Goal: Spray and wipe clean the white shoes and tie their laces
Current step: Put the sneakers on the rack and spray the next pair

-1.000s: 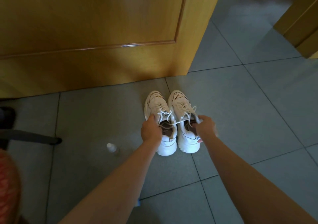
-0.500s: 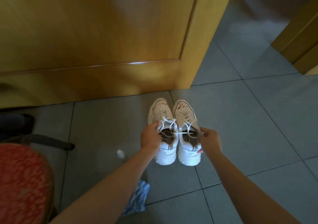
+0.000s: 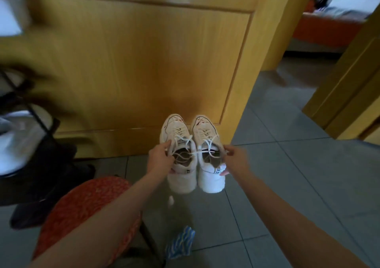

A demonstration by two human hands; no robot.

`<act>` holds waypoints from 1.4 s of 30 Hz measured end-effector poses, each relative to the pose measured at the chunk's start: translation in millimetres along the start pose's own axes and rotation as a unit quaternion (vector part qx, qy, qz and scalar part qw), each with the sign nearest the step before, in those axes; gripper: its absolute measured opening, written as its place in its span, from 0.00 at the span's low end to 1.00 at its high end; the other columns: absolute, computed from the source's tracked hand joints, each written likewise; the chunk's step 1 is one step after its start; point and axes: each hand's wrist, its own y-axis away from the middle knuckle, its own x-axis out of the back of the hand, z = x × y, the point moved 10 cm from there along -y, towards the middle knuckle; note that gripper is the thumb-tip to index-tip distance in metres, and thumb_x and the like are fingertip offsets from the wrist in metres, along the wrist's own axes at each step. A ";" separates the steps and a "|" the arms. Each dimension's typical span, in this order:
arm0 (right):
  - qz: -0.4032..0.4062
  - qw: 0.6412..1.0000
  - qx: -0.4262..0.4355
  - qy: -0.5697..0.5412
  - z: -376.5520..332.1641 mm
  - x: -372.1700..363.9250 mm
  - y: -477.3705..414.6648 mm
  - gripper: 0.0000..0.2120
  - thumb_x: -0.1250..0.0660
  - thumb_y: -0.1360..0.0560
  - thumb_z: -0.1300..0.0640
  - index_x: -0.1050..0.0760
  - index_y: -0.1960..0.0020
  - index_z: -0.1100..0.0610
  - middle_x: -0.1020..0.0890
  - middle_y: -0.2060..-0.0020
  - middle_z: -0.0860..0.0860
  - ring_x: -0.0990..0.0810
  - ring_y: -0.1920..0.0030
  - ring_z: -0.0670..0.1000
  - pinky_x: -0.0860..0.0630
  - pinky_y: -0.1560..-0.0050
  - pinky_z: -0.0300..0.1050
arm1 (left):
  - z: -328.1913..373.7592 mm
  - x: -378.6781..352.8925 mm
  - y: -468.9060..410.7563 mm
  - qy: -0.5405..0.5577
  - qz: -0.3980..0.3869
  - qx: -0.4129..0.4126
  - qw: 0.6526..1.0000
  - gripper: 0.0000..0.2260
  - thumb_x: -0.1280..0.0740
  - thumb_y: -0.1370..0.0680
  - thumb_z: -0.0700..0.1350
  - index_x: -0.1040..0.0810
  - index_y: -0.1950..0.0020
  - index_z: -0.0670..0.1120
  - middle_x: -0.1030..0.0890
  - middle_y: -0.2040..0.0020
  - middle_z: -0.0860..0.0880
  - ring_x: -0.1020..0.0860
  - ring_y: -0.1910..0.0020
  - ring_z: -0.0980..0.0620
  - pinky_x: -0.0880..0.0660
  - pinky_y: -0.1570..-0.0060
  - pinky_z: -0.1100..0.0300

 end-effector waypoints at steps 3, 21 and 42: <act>-0.027 0.999 0.032 -0.035 -44.9 -16.9 37.5 0.09 0.37 0.23 0.63 0.21 0.46 0.58 0.19 0.56 0.61 0.18 0.64 0.65 0.21 0.62 0.66 | 6.6 61.1 28.6 0.004 0.013 -0.009 1.000 0.24 0.36 0.24 0.32 0.32 0.29 0.47 0.23 0.38 0.42 0.19 0.56 0.46 0.20 0.72 0.59; -0.212 0.977 -0.009 -0.034 -60.6 -196.3 182.7 0.11 0.38 0.22 0.65 0.20 0.44 0.60 0.19 0.56 0.54 0.17 0.58 0.60 0.18 0.68 0.53 | -142.5 237.3 170.9 0.049 0.059 0.130 0.989 0.24 0.34 0.26 0.31 0.30 0.30 0.43 0.21 0.44 0.40 0.17 0.61 0.42 0.19 0.67 0.46; -0.209 0.976 -0.050 -0.042 -31.1 -225.4 189.3 0.13 0.39 0.23 0.67 0.22 0.42 0.60 0.21 0.46 0.58 0.18 0.56 0.64 0.18 0.69 0.55 | -178.6 237.8 169.4 0.039 0.017 0.167 0.985 0.21 0.34 0.27 0.30 0.25 0.35 0.44 0.18 0.51 0.42 0.18 0.56 0.42 0.19 0.68 0.47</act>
